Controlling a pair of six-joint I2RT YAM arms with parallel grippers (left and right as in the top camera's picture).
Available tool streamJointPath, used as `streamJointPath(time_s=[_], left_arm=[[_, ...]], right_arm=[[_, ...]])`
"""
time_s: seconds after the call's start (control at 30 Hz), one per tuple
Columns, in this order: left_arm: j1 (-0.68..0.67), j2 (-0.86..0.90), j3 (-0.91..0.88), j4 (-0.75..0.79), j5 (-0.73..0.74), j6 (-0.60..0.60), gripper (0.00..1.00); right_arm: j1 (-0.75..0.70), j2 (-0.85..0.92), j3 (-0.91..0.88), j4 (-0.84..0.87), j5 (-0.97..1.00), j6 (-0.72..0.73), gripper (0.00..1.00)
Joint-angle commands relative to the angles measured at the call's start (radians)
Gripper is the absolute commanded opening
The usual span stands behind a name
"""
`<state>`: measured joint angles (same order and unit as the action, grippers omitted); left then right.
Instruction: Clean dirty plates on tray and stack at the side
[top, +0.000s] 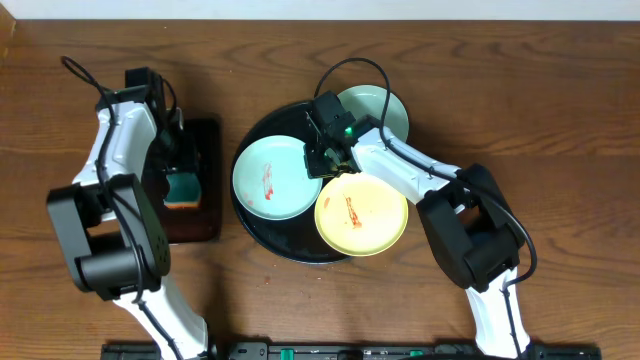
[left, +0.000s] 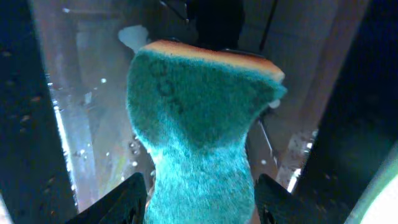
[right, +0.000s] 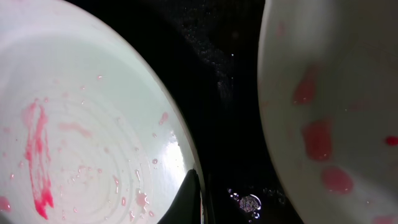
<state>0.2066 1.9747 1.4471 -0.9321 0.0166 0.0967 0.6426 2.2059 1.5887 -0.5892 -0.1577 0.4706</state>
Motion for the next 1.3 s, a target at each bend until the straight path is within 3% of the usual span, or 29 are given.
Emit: streamJointPath(time_s=[0.0, 0.33, 0.37, 0.43, 0.47, 0.5, 1.03, 1.27], left_arm=[[0.011, 0.051, -0.003, 0.0, -0.002, 0.063, 0.57], [0.011, 0.113, -0.003, 0.001, -0.002, 0.063, 0.56], [0.011, 0.113, -0.003, 0.002, -0.002, 0.064, 0.5], [0.011, 0.113, -0.003, 0.003, -0.002, 0.063, 0.29], [0.011, 0.113, -0.003, 0.003, -0.002, 0.063, 0.11], [0.011, 0.113, -0.003, 0.003, -0.002, 0.058, 0.08], [0.009, -0.067, 0.019, -0.04, 0.003, -0.05, 0.07], [-0.031, -0.175, 0.018, -0.073, 0.171, -0.109, 0.07]], right_arm=[[0.013, 0.039, -0.01, -0.005, 0.053, -0.016, 0.02], [0.013, 0.039, -0.013, -0.001, 0.057, -0.016, 0.02], [0.013, 0.039, -0.013, -0.001, 0.056, -0.016, 0.02], [0.013, 0.039, -0.013, -0.001, 0.056, -0.016, 0.02], [0.013, 0.039, -0.013, -0.001, 0.056, -0.016, 0.02], [0.013, 0.039, -0.013, -0.001, 0.057, -0.016, 0.02], [0.013, 0.039, -0.013, -0.01, 0.056, -0.015, 0.01], [0.011, 0.039, -0.013, -0.023, 0.055, -0.015, 0.01]])
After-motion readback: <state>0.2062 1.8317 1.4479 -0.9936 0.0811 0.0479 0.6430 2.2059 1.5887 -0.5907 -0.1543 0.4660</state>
